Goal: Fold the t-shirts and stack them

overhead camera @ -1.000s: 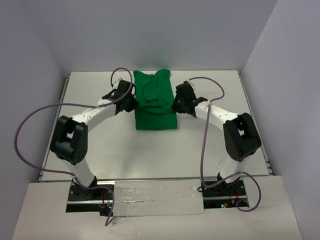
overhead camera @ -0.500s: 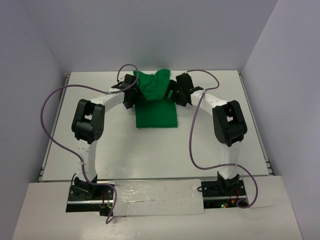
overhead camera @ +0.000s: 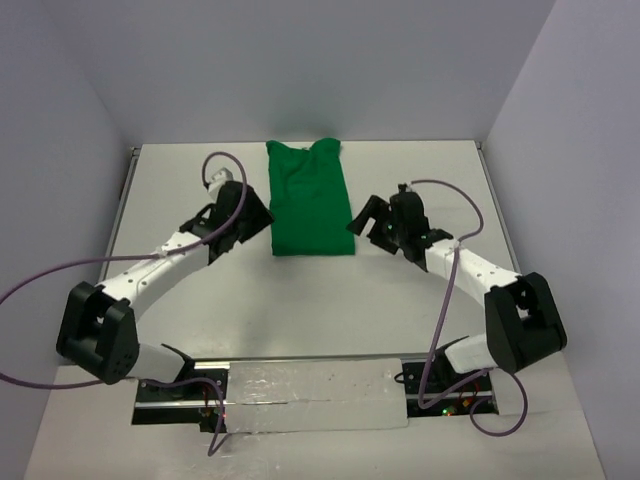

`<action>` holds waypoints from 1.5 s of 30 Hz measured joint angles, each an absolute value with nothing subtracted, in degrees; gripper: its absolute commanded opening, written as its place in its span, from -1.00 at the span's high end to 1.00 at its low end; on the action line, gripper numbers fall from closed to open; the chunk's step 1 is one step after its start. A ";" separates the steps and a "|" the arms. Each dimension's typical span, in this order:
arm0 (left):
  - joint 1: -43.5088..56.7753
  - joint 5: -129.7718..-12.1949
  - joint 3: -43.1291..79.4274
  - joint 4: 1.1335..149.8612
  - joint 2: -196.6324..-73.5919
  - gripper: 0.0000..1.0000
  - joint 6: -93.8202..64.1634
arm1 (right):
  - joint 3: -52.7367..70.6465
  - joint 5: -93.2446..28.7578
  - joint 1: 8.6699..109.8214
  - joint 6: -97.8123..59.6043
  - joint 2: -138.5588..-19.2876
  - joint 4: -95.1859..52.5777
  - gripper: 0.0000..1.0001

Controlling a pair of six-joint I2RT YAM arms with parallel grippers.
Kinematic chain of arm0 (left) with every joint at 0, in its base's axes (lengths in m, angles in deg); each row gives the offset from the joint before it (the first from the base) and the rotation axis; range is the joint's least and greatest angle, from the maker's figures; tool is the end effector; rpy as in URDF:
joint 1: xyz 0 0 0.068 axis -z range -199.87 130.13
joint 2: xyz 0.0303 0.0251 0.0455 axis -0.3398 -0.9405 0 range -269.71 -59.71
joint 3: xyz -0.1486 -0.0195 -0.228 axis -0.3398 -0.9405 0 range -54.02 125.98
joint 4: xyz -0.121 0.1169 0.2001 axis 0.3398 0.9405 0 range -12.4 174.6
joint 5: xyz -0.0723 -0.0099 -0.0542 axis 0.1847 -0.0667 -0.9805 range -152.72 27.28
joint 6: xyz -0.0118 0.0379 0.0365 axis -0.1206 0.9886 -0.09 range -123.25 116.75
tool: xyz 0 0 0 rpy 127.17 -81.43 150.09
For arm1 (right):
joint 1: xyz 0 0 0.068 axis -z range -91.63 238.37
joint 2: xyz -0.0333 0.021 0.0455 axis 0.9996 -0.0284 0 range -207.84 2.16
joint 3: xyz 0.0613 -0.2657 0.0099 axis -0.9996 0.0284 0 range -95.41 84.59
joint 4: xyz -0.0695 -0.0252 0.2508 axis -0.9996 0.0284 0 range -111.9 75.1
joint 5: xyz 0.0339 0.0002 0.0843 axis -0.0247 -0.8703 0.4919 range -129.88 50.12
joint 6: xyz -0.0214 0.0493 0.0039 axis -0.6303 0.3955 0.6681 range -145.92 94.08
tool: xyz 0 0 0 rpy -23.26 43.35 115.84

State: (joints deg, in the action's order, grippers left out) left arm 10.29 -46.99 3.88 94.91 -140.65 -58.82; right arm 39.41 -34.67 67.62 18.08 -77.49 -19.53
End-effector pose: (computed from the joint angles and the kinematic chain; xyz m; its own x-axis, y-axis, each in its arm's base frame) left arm 0.2727 -0.1473 0.2634 -0.5679 -0.5883 -0.5757 -0.2895 0.7975 -0.5293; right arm 0.2758 0.1078 0.2184 -0.6957 0.4762 -0.5379 0.0866 0.7989 0.5952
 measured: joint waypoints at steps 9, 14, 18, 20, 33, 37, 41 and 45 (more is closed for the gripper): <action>13.15 -57.38 -9.01 84.42 -147.84 -0.44 -68.03 | 52.35 -28.33 67.62 28.65 -79.61 -29.76 -0.60; 13.15 -57.41 -9.16 78.41 -149.46 -0.32 -70.22 | 51.76 -26.85 67.62 33.01 -86.53 -37.67 -0.48; 13.10 -57.28 -9.14 75.39 -153.00 -0.16 -71.42 | 49.74 -26.85 67.62 35.15 -90.52 -41.18 -0.29; 13.08 -57.22 -9.03 74.35 -155.10 0.00 -72.04 | 48.24 -27.15 67.62 35.65 -92.44 -41.76 -0.14; 12.25 -55.45 -2.93 75.08 -161.48 0.79 -70.38 | 39.95 -29.75 67.51 32.04 -97.65 -37.73 0.82; 12.17 -55.69 -3.52 76.00 -160.19 0.79 -69.29 | 41.81 -29.40 67.49 29.94 -94.90 -36.60 0.82; 13.33 -56.74 -7.56 78.20 -154.21 0.79 -68.95 | 46.26 -28.13 67.08 26.06 -88.10 -34.51 0.82; 17.17 -56.98 -12.12 81.33 -145.77 0.79 -69.63 | 51.61 -26.85 66.79 21.98 -79.32 -31.67 0.82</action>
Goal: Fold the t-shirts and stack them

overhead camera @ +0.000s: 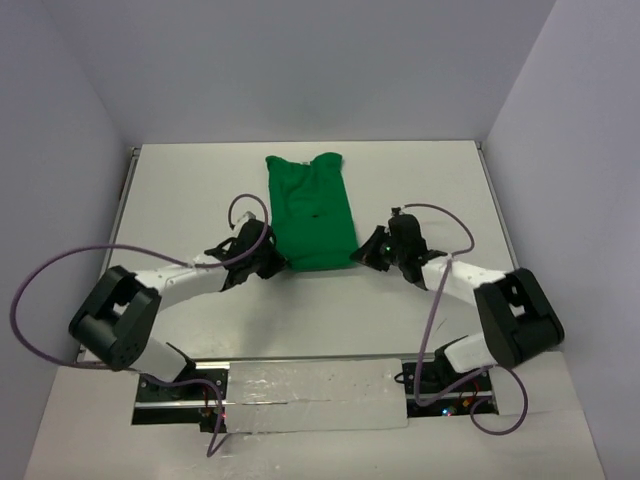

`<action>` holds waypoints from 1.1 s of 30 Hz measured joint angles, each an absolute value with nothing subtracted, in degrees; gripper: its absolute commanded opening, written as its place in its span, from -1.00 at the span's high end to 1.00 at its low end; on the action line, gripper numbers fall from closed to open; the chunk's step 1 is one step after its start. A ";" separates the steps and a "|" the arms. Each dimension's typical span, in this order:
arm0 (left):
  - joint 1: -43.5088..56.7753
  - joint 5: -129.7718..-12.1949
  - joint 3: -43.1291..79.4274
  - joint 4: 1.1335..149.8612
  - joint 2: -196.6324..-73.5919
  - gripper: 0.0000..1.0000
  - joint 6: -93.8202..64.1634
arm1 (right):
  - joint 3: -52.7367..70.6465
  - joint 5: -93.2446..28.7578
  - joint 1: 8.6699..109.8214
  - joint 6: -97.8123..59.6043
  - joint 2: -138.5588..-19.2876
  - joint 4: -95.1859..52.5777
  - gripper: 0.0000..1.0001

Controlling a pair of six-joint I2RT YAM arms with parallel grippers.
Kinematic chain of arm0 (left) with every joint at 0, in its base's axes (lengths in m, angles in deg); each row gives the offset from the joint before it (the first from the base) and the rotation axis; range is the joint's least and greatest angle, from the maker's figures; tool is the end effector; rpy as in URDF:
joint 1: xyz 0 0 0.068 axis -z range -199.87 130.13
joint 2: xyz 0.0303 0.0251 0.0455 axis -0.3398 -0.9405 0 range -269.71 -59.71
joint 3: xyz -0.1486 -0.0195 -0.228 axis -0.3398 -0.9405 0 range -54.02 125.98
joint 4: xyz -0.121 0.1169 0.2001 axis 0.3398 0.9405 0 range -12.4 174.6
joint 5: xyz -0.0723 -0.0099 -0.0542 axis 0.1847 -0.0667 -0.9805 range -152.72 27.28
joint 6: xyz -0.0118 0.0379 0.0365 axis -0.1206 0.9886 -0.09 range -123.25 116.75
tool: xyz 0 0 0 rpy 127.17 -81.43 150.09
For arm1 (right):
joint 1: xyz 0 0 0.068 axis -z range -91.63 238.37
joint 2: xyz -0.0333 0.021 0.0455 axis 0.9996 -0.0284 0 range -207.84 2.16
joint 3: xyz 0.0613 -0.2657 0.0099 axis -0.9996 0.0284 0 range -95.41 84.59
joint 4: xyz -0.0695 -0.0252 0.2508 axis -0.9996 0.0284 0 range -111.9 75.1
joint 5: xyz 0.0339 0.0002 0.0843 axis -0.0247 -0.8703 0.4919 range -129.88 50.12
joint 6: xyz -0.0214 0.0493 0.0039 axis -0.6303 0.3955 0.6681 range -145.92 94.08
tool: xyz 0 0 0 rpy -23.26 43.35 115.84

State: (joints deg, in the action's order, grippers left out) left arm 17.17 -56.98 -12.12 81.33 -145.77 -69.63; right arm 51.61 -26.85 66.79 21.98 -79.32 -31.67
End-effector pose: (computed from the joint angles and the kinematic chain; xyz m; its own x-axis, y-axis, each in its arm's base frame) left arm 0.2358 -0.1734 0.1681 -0.7372 -0.5858 -0.3367 -0.3241 0.7438 -0.5846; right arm 0.2509 0.1078 0.1629 -0.7773 0.4699 -0.4183 0.0816 0.7347 0.6735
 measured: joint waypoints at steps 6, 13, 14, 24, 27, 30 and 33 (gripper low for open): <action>26.66 -56.03 -17.24 87.59 -133.49 0.79 -74.15 | 62.51 -25.59 65.51 20.25 -60.85 -24.55 0.82; 32.63 -52.29 -15.02 99.72 -125.87 0.79 -79.02 | 60.26 -26.71 63.43 19.23 -43.57 -11.29 0.82; 32.66 -51.35 -13.42 101.15 -125.63 0.79 -79.17 | 58.81 -27.03 63.39 18.78 -43.72 -10.49 0.82; 24.21 -44.90 6.92 108.43 -133.69 0.79 -71.57 | 38.94 -32.32 63.58 14.03 -62.32 -8.84 0.82; 18.84 -46.23 11.44 106.83 -140.18 0.79 -67.35 | 31.87 -33.12 64.12 13.22 -70.33 -10.37 0.82; 14.83 -48.11 15.52 106.07 -146.87 0.79 -63.86 | 26.56 -33.63 64.78 12.86 -77.32 -11.34 0.82; 11.37 -51.32 24.12 105.20 -157.16 0.55 -59.92 | 18.40 -33.62 65.48 12.47 -87.27 -11.69 0.53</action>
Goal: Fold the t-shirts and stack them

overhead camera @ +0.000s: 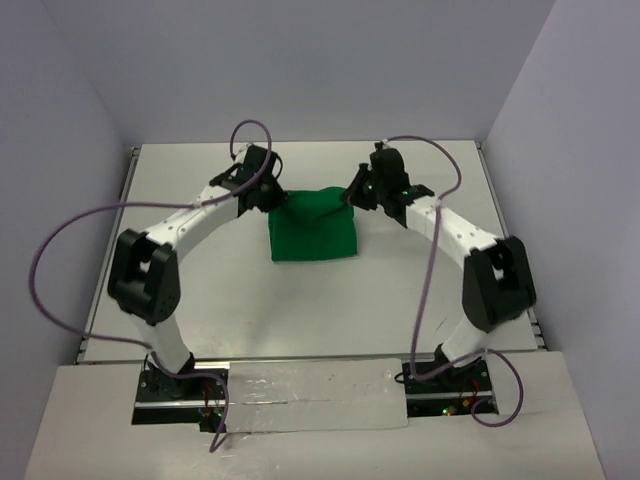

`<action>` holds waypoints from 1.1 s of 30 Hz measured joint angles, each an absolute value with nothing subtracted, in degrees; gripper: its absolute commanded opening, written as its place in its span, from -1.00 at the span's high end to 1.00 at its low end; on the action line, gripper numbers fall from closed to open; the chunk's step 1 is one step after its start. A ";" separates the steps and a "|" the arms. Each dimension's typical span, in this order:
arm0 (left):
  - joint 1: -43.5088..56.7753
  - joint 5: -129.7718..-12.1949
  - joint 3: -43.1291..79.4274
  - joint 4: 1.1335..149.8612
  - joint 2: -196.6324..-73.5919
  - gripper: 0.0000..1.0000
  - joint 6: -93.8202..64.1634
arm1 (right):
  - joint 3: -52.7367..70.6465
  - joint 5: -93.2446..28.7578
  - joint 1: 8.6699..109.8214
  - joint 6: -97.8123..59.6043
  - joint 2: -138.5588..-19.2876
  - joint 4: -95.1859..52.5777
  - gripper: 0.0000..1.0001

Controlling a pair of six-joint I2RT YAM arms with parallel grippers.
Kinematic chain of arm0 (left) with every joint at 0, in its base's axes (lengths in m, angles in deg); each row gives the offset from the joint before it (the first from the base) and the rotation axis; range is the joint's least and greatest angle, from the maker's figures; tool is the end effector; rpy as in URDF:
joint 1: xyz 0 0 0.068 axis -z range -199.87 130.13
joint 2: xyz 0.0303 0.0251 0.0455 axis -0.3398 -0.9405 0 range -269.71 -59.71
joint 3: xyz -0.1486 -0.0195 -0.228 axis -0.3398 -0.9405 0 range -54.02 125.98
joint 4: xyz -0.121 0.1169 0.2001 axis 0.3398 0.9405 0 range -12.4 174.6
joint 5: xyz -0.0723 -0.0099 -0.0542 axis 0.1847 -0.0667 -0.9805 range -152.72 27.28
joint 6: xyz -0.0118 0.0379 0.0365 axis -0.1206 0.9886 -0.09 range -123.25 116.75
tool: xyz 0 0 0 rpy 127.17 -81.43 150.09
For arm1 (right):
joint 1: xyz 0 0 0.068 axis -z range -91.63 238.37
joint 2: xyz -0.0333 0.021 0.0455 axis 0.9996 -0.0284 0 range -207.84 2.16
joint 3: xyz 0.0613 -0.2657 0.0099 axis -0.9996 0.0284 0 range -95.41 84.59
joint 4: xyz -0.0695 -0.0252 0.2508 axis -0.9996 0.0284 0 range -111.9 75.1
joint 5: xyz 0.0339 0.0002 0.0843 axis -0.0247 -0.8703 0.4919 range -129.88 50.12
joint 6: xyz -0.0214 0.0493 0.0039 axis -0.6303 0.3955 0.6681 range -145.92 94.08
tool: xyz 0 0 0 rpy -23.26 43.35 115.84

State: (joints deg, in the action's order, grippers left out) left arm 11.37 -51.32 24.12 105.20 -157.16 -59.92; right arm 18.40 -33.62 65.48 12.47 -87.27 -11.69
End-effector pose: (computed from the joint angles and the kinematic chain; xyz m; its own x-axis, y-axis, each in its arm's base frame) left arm 0.3282 -0.1908 0.2713 -0.6713 -0.5508 -0.4960 -0.3060 0.8154 -0.4914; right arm 0.3278 0.1425 0.2757 -0.6902 0.3786 -0.6167 -0.0536 0.8231 0.5653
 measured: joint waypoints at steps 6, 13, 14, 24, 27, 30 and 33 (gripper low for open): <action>3.33 -56.22 48.59 105.80 -180.76 -0.77 -54.66 | -3.51 -32.20 68.61 12.45 -110.22 -8.99 -0.73; -3.64 -56.63 63.81 110.77 -194.86 -0.80 -52.06 | -8.34 -31.27 70.51 12.15 -117.94 -9.27 -0.81; -4.15 -56.17 61.17 110.22 -193.32 -0.80 -51.68 | -4.44 -31.42 70.58 12.14 -115.89 -10.35 -0.81; 2.83 -50.14 33.11 102.40 -160.15 -0.80 -47.36 | 22.03 -32.82 70.50 12.30 -87.16 -14.28 -0.89; 5.89 -49.22 23.48 99.72 -149.67 -0.80 -46.87 | 26.52 -34.70 70.42 11.35 -78.39 -13.63 -0.98; 6.78 -48.74 13.91 98.89 -141.23 -0.80 -46.66 | 29.37 -37.77 70.34 9.77 -71.27 -10.90 -1.00; 6.94 -48.28 5.26 99.38 -134.53 -0.80 -46.50 | 32.55 -42.12 70.31 8.23 -64.15 -7.12 -1.00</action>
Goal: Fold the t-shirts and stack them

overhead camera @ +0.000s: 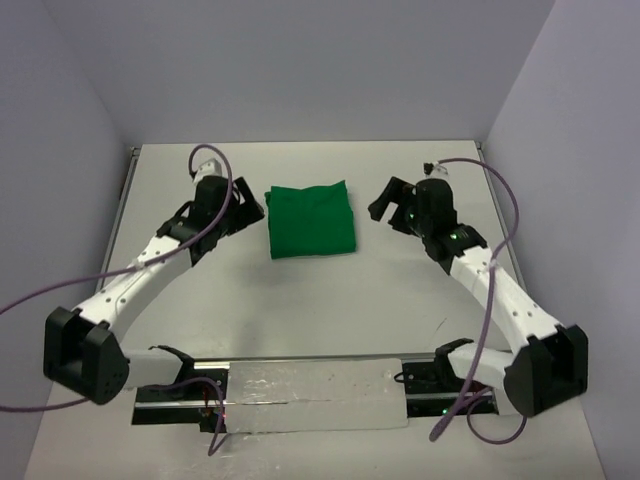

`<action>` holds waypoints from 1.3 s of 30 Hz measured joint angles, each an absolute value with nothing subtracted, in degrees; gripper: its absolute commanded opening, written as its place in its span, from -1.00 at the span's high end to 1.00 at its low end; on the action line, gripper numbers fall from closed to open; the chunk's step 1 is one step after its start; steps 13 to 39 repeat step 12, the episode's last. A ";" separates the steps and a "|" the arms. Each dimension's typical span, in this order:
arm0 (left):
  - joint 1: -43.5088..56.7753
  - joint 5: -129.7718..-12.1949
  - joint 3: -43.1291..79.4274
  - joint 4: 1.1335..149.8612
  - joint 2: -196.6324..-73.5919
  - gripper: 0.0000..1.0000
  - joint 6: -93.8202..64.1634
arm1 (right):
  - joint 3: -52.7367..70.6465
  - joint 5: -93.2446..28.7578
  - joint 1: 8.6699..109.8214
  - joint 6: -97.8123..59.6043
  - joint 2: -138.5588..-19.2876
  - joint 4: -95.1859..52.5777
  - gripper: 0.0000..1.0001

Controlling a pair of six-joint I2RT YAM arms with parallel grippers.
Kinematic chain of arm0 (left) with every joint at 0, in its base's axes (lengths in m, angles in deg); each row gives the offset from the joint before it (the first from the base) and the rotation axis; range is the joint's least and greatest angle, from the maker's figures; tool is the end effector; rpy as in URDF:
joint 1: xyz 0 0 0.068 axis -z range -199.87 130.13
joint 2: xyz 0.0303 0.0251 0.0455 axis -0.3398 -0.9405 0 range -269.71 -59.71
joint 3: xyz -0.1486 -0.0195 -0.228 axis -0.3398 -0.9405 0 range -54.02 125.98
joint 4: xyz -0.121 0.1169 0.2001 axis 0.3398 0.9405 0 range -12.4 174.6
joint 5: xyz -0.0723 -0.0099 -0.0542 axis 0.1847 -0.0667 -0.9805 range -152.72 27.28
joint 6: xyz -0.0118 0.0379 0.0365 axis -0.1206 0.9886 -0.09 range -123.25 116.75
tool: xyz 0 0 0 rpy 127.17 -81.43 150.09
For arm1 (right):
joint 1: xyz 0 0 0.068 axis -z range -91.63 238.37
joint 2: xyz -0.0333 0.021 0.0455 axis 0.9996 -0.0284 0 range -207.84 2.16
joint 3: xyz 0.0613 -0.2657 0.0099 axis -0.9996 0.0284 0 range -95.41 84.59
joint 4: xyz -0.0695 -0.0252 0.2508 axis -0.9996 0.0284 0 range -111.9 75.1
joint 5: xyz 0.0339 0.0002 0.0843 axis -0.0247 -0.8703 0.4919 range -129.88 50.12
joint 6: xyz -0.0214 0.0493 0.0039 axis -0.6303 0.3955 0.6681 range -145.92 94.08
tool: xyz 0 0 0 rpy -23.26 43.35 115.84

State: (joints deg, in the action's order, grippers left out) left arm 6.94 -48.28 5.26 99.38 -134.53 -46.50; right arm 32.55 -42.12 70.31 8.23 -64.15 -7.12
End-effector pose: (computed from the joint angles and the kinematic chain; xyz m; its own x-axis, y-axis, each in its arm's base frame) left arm 0.2621 -0.1225 0.2947 -0.5720 -0.4544 -0.6828 -0.1818 0.8820 -0.4347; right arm 0.2495 0.0798 0.2998 -0.5377 0.4146 -0.7341 0.0295 0.8794 0.4751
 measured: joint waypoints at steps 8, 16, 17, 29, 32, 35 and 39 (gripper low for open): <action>7.89 -47.50 -6.44 102.41 -112.56 -0.80 -46.08 | 38.26 -54.46 70.31 5.35 -43.99 5.37 -1.00; 7.90 -46.65 -7.64 102.70 -106.43 -0.80 -46.12 | 38.78 -58.17 70.31 5.11 -39.71 9.27 -1.00; 7.90 -46.65 -7.64 102.70 -106.43 -0.80 -46.12 | 38.78 -58.17 70.31 5.11 -39.71 9.27 -1.00; 7.90 -46.65 -7.64 102.70 -106.43 -0.80 -46.12 | 38.78 -58.17 70.31 5.11 -39.71 9.27 -1.00; 7.90 -46.65 -7.64 102.70 -106.43 -0.80 -46.12 | 38.78 -58.17 70.31 5.11 -39.71 9.27 -1.00; 7.90 -46.65 -7.64 102.70 -106.43 -0.80 -46.12 | 38.78 -58.17 70.31 5.11 -39.71 9.27 -1.00; 7.90 -46.65 -7.64 102.70 -106.43 -0.80 -46.12 | 38.78 -58.17 70.31 5.11 -39.71 9.27 -1.00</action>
